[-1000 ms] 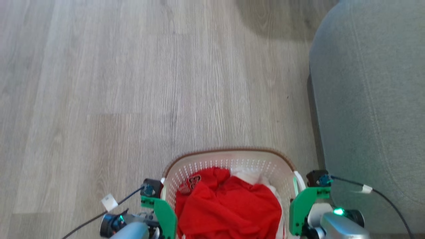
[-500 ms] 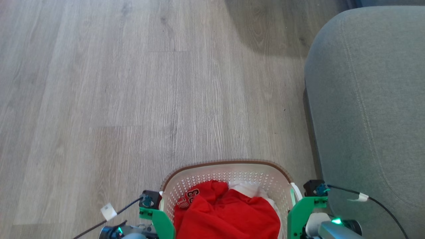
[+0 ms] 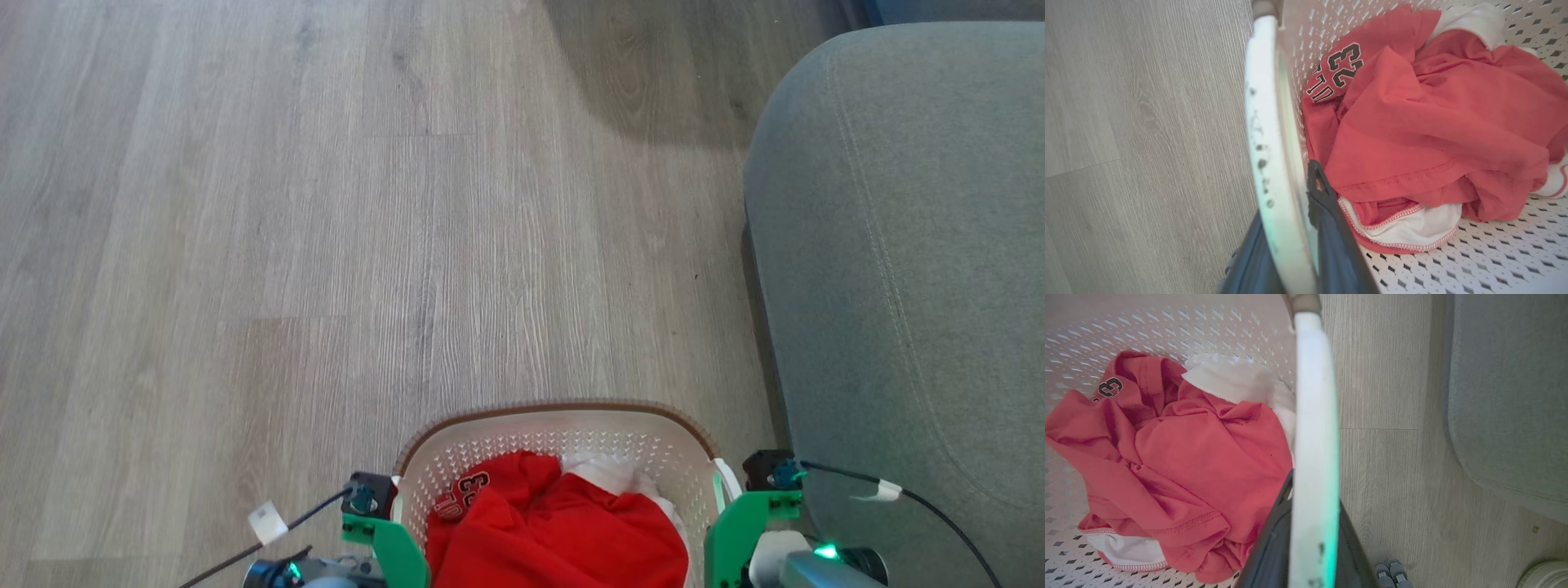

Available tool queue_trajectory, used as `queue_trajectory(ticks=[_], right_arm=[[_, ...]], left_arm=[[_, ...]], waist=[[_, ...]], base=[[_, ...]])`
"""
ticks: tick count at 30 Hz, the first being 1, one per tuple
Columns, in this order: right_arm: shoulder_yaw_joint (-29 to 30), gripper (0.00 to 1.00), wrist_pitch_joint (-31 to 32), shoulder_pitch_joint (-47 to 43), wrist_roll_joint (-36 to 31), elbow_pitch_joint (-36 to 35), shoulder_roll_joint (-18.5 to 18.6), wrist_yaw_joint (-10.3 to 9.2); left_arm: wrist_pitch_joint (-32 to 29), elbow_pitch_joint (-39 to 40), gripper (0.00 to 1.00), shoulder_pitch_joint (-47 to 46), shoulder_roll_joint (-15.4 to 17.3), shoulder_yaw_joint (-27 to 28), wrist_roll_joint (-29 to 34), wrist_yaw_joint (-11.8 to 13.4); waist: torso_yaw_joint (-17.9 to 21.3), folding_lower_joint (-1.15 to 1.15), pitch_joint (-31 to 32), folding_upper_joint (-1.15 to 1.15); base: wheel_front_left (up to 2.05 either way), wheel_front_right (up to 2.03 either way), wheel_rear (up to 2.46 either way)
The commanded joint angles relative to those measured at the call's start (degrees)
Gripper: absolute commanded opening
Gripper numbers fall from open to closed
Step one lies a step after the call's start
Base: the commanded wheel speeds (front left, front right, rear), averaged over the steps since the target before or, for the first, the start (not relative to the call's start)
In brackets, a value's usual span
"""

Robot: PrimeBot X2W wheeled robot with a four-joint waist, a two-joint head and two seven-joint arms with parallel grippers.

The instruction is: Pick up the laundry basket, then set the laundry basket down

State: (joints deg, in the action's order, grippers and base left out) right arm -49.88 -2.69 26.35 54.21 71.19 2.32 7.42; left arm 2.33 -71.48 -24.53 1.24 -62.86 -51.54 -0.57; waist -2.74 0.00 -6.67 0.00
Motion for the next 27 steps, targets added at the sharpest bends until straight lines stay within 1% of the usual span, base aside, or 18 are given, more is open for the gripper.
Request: queue_trajectory(ticks=[1, 8, 13, 22, 27], right_arm=[[-0.79, 0.00, -1.18, 0.27, 0.37, -0.57, 0.55, 0.07], [-2.49, 0.00, -1.46, 0.69, 1.91, -0.44, 0.55, 0.07], [-3.46, 0.00, -1.81, 2.37, 2.72, -0.27, 0.55, 0.07], [-4.29, 0.00, -3.19, 8.71, 3.08, 0.60, 0.55, 0.07], [-4.47, 0.00, -4.39, 13.96, 2.74, 1.33, 0.55, 0.07]], left_arm=[[0.13, -0.49, 0.00, 0.00, 1.64, 0.00, 0.04, -0.10], [0.34, -0.66, 0.00, -0.04, 1.64, -0.56, -0.54, 0.04], [0.91, -0.76, 0.00, -0.91, 1.64, -0.74, -0.89, 0.48], [2.37, -0.34, 0.00, -6.36, 1.64, -0.58, -1.21, 1.37], [3.18, -0.15, 0.00, -11.47, 1.64, -0.25, -1.37, 1.96]], waist=[[-0.01, 0.00, 0.05, 0.00], [0.13, 0.00, -0.08, 0.00], [0.53, 0.00, -1.54, 0.00], [0.78, 0.00, -7.91, 0.00], [0.82, 0.00, -13.81, 0.00]], base=[[0.00, 0.00, 0.00], [0.00, 0.00, 0.00], [0.00, 0.00, 0.00], [0.00, 0.00, 0.00], [0.00, 0.00, 0.00]])
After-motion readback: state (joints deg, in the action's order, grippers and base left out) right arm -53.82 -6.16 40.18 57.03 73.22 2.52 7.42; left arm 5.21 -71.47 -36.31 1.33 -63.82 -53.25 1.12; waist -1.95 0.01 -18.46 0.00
